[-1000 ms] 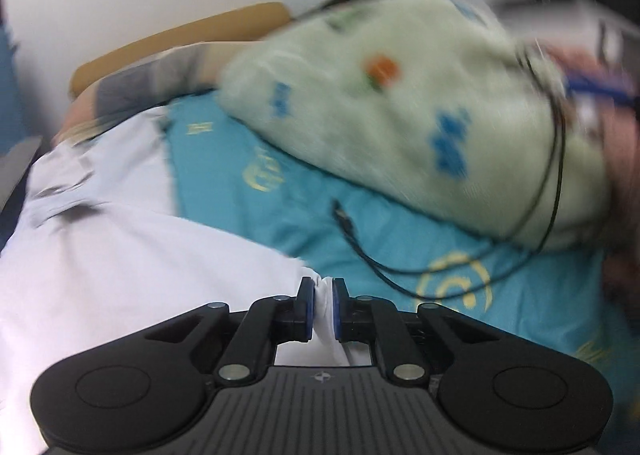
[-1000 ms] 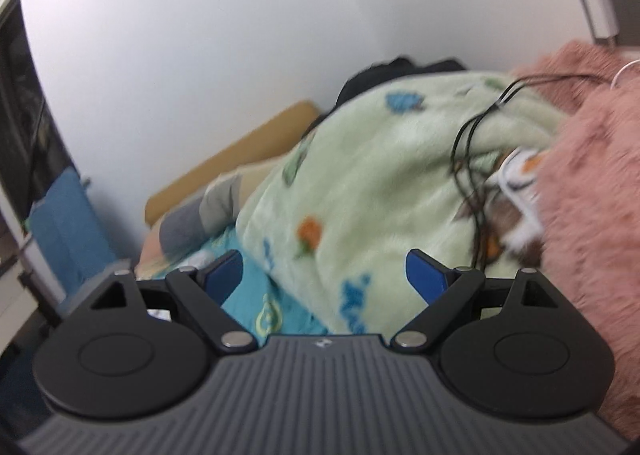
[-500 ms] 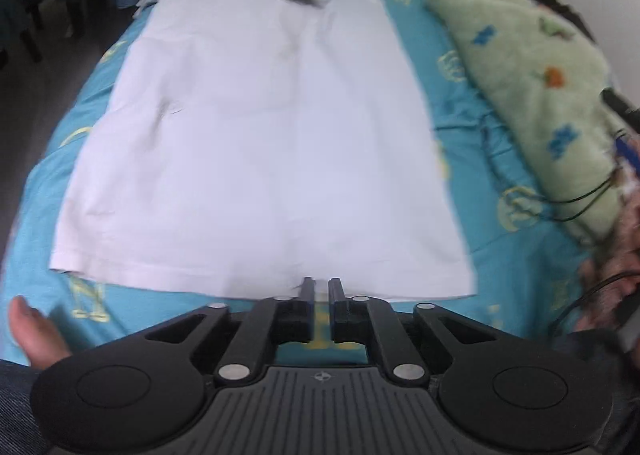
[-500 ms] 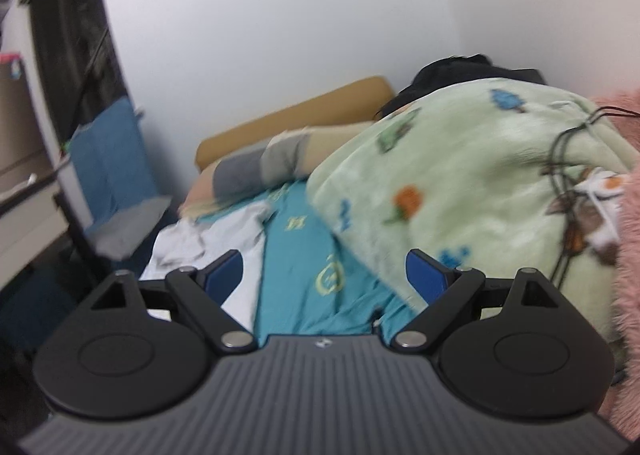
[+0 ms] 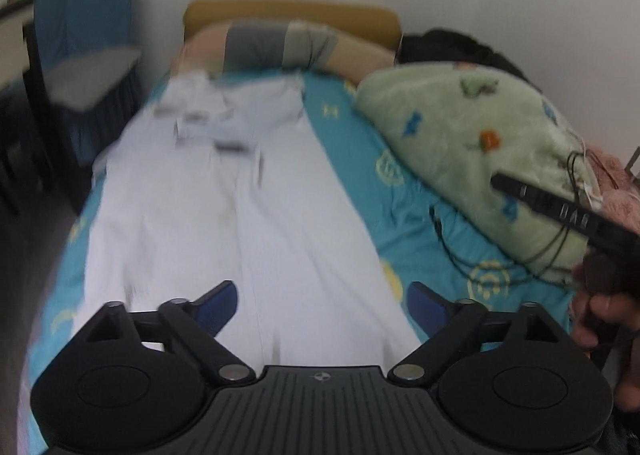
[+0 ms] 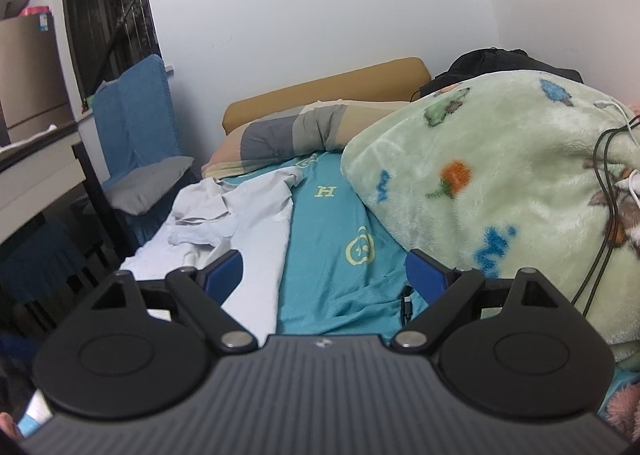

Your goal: Fold clothes

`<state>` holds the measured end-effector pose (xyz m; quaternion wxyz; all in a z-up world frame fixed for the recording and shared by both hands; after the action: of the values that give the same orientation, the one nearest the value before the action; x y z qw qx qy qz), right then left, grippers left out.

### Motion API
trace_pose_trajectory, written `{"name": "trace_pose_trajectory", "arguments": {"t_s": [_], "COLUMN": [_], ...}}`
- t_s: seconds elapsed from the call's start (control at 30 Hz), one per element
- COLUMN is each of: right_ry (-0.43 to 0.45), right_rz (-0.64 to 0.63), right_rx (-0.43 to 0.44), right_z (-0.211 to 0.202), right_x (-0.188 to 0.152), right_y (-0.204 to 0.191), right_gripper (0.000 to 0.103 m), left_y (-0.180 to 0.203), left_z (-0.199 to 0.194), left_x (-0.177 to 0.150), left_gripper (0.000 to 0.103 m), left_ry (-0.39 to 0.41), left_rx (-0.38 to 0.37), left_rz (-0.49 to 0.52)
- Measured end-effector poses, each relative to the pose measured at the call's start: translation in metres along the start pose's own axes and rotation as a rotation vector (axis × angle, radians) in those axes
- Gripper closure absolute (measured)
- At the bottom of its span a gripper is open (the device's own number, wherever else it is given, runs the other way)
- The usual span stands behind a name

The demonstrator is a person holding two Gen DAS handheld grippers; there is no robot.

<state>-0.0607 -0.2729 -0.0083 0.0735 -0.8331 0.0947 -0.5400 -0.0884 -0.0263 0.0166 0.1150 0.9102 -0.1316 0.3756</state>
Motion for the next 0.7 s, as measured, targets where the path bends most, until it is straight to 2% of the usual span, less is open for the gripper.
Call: {"name": "trace_pose_trajectory", "arguments": {"t_s": [0.27,0.4,0.53,0.7], "right_ry": [-0.01,-0.054,-0.094,-0.187], "right_rz": [-0.014,-0.026,-0.047,-0.02], "right_rx": [0.038,0.042,0.05,0.145], "right_z": [0.008,0.018,0.029,0.062], "right_x": [-0.002,-0.012,-0.02,-0.012], "right_y": [-0.006,-0.008,-0.015,-0.039], "right_gripper": [0.013,0.013,0.013,0.013], "left_y": [-0.006,-0.021,-0.038,-0.055], "left_z": [0.017,0.025,0.014,-0.009], "left_x": [0.037,0.027,0.026,0.033], "left_gripper": [0.0,0.0,0.0,0.0], "left_ry": [0.132,0.132,0.143,0.183], "left_rx": [0.05,0.032,0.068,0.077], "left_rz": [-0.042,-0.106,-0.105,-0.109]}}
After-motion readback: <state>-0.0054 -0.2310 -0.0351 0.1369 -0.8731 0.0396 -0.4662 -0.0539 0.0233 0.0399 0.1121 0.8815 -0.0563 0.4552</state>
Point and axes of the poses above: each gripper's, at about its wrist camera, not at the fingertips, and z roughly the way its jaws point, y to its right, x to its top, the point moved 5 cm from there along z, roughly the way its jaws point, and after that the axes turned 1 degree about -x, right-handed, at the moved point
